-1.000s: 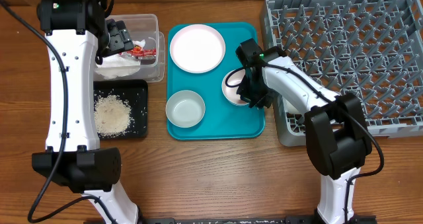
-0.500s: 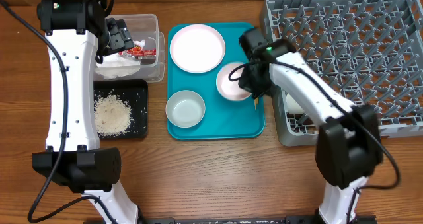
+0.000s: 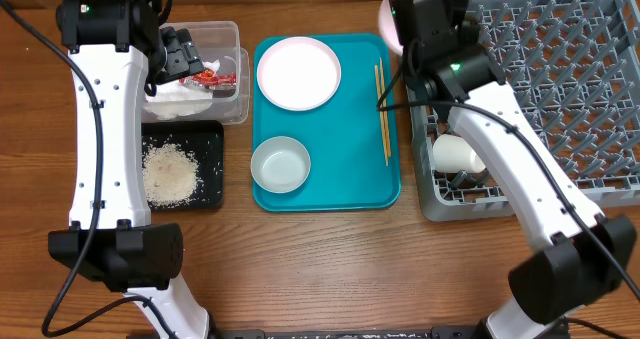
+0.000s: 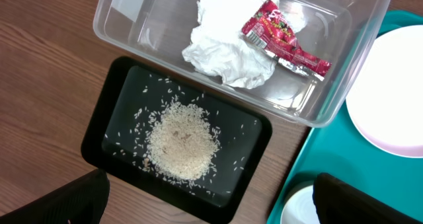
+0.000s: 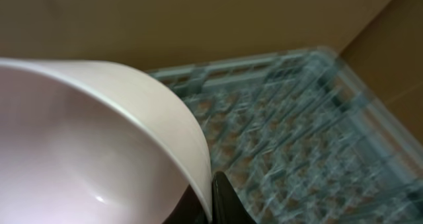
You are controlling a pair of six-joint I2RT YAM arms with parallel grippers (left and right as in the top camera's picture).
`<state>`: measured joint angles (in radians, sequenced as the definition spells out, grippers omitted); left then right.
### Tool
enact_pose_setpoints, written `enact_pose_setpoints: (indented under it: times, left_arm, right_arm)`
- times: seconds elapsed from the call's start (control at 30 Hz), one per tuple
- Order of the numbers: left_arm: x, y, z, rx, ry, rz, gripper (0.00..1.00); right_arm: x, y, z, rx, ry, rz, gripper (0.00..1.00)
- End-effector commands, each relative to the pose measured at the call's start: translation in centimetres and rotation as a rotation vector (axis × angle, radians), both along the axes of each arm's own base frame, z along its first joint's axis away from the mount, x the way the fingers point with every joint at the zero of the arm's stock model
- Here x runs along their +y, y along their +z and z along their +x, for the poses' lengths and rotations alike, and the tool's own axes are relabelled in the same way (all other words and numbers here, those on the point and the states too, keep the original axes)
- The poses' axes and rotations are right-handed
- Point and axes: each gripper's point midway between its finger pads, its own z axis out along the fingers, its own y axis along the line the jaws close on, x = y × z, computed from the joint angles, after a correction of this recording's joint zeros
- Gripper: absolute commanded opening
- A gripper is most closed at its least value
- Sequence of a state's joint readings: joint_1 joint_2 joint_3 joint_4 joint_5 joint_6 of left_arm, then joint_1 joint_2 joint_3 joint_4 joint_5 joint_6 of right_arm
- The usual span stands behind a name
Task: Sort waste into correct bins and load items into the dishwasher
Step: 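Lift the pink bowl and carry it into the dish rack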
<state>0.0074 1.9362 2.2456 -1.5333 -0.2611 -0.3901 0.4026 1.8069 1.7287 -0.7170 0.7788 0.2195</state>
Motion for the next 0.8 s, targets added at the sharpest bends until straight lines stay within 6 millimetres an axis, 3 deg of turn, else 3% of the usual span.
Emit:
enact_pose_setpoints:
  times: [0.0, 0.23, 0.33, 0.53, 0.77]
  left_arm:
    - [0.1, -0.2, 0.2, -0.001, 0.009, -0.01, 1.0]
    - [0.1, -0.2, 0.2, -0.001, 0.009, -0.01, 1.0]
    - [0.1, -0.2, 0.2, -0.001, 0.009, -0.01, 1.0]
    - [0.1, -0.2, 0.2, -0.001, 0.009, -0.01, 1.0]
    - [0.1, -0.2, 0.2, -0.001, 0.009, -0.009, 1.0]
  right_arm:
    - [-4.2, -1.0, 1.4, 0.085, -0.084, -0.337, 0.04]
    - [-6.7, -3.4, 6.2, 0.168, -0.044, -0.588, 0.04]
    - [-7.8, -4.3, 7.8, 0.184, -0.041, -0.652, 0.21]
    - [-9.3, -6.6, 9.5, 0.174, -0.067, -0.662, 0.14]
    - [-8.9, -9.3, 10.8, 0.17, -0.052, -0.664, 0.09]
